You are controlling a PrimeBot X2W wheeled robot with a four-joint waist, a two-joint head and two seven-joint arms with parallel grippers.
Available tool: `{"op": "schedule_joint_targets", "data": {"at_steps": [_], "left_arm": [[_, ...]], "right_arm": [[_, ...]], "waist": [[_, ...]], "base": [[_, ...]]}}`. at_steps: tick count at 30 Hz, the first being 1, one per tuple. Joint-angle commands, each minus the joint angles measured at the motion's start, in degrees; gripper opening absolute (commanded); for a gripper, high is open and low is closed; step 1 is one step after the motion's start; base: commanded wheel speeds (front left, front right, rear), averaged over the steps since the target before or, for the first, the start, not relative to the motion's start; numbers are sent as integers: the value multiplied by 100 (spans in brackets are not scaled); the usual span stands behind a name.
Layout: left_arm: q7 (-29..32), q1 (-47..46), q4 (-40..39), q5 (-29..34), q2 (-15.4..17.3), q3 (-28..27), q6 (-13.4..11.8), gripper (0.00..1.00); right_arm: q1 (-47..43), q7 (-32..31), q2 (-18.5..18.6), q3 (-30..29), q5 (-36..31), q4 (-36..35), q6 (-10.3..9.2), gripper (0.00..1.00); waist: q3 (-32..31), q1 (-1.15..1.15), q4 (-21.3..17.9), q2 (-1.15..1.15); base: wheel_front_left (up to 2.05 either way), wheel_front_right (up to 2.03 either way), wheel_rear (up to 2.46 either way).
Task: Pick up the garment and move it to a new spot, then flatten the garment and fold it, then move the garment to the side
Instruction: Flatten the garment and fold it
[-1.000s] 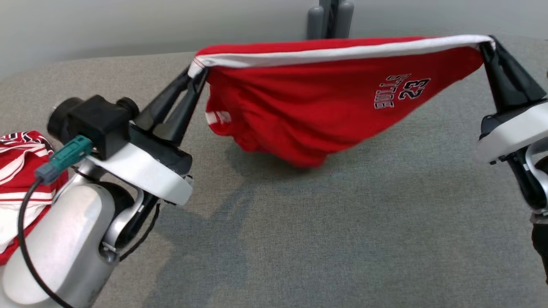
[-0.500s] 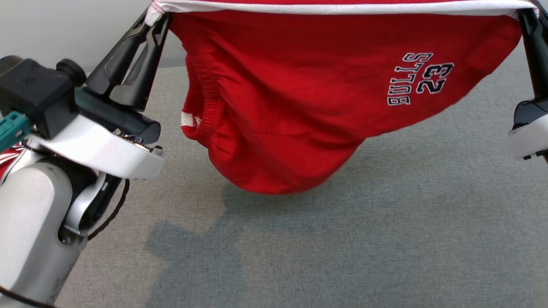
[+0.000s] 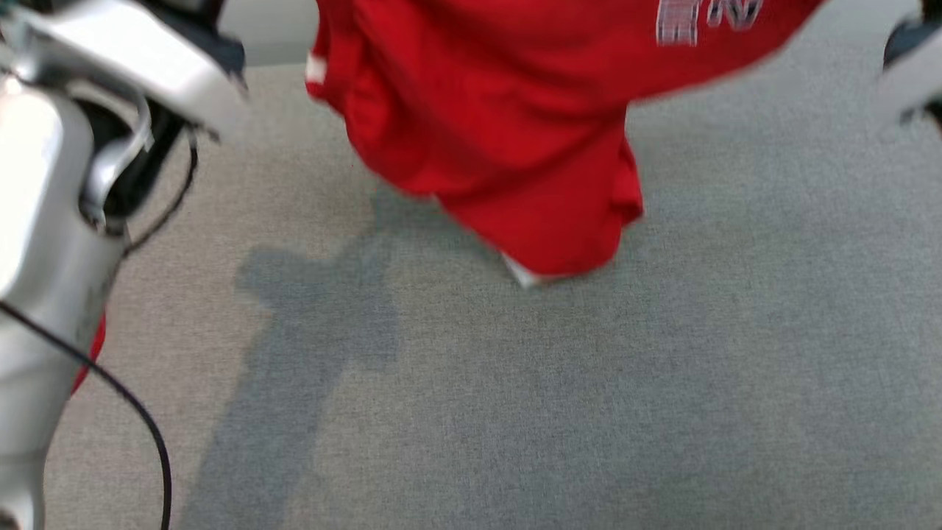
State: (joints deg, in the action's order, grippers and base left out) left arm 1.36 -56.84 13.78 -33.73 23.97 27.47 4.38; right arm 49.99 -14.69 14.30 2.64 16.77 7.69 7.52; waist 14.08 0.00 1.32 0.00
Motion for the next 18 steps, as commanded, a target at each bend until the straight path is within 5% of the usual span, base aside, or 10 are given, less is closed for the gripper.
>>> {"op": "schedule_joint_targets", "data": {"at_steps": [1,10,18], "left_arm": [[-106,-305,302,34,-52,-17,48,0],[-1191,-1891,2926,348,-401,126,222,0],[-1548,-1813,4032,151,-833,486,297,0]], "right_arm": [[355,145,26,2,-74,316,-6,0],[2562,1591,-698,-96,-294,3256,-18,0],[2843,1967,-1020,148,-248,4914,-16,0]], "waist": [[157,0,-65,0],[478,0,-326,0],[778,0,-352,0]], "base": [[0,0,0],[0,0,0],[0,0,0]]}}
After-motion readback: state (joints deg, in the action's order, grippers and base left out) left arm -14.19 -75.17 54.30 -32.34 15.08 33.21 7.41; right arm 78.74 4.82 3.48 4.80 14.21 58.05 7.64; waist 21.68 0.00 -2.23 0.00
